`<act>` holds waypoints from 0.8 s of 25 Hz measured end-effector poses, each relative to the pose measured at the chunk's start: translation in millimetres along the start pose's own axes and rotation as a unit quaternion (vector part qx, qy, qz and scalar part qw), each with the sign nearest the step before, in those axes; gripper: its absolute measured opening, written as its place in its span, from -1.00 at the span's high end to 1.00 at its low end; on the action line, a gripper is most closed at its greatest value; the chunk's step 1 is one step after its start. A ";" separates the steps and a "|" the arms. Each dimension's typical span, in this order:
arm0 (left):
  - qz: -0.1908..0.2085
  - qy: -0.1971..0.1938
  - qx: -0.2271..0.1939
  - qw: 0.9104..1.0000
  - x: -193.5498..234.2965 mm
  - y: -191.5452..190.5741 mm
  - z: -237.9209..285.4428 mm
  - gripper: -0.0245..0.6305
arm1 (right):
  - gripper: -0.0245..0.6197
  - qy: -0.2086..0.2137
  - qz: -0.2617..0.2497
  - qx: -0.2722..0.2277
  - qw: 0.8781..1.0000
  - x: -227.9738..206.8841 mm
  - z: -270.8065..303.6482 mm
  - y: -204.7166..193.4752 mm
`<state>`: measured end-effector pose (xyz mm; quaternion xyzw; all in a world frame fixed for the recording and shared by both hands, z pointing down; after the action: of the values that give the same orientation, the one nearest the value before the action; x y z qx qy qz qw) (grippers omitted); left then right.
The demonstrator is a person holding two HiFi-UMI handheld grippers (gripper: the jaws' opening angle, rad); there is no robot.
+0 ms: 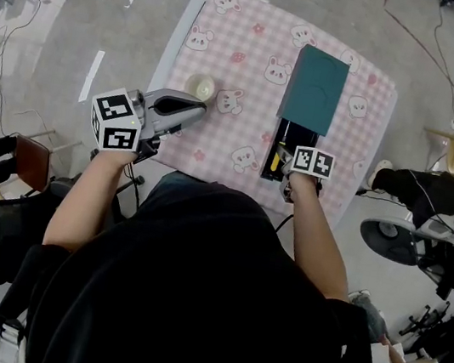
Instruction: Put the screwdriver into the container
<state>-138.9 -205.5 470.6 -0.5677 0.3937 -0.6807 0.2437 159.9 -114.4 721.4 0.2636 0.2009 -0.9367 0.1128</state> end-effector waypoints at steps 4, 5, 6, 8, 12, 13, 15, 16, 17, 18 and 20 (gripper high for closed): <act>0.002 0.003 0.005 1.000 -5.8 -0.3 2.1 0.93 | 0.57 -0.001 -0.001 -0.001 1.000 -2.6 -0.7 0.0; 0.003 0.003 0.005 1.000 -6.2 -0.9 1.9 0.93 | 0.56 -0.001 0.000 -0.002 1.000 -3.4 -0.5 0.0; 0.005 0.004 0.006 1.000 -6.4 -1.2 1.9 0.93 | 0.56 -0.001 0.000 -0.003 1.000 -4.2 -0.4 0.4; 0.006 0.006 0.006 1.000 -6.2 -1.9 2.1 0.93 | 0.56 -0.001 -0.001 -0.005 1.000 -5.8 -0.4 1.9; 0.006 0.003 0.001 1.000 -16.7 -7.6 -0.4 0.93 | 0.56 0.001 -0.002 -0.014 1.000 -5.1 -8.0 -3.4; 0.008 0.002 0.003 1.000 -22.1 -9.0 -2.1 0.93 | 0.56 0.001 -0.002 -0.017 1.000 -3.7 -11.7 -7.1; 0.012 -0.002 0.004 1.000 -31.6 -11.0 -5.1 0.93 | 0.56 0.001 -0.002 -0.023 1.000 -0.6 -18.8 -13.6; 0.014 -0.002 0.004 1.000 -34.6 -10.6 -5.3 0.93 | 0.56 0.001 -0.002 -0.025 1.000 0.5 -21.4 -14.4; 0.015 -0.002 0.005 1.000 -36.1 -9.2 -4.5 0.93 | 0.56 0.002 -0.002 -0.027 1.000 1.4 -23.0 -13.1; 0.016 -0.002 0.006 1.000 -36.2 -7.6 -3.1 0.93 | 0.56 0.004 -0.003 -0.028 1.000 2.2 -23.9 -10.5; 0.016 -0.003 0.002 1.000 -35.4 -5.8 -0.3 0.93 | 0.56 0.007 -0.005 -0.031 0.999 4.3 -25.9 -5.5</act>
<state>-130.1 -174.5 454.7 -0.5631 0.4008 -0.6755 0.2570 166.1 -98.7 700.6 0.2655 0.2320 -0.9288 0.1144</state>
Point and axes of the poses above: the fingertips, and each gripper's own axes: z forward along the fingers, x to its left, y out of its top, the point moved 6 cm from there along -z, backward along the fingers, and after that the axes turned 13 degrees about -x, right-handed, at the moved point
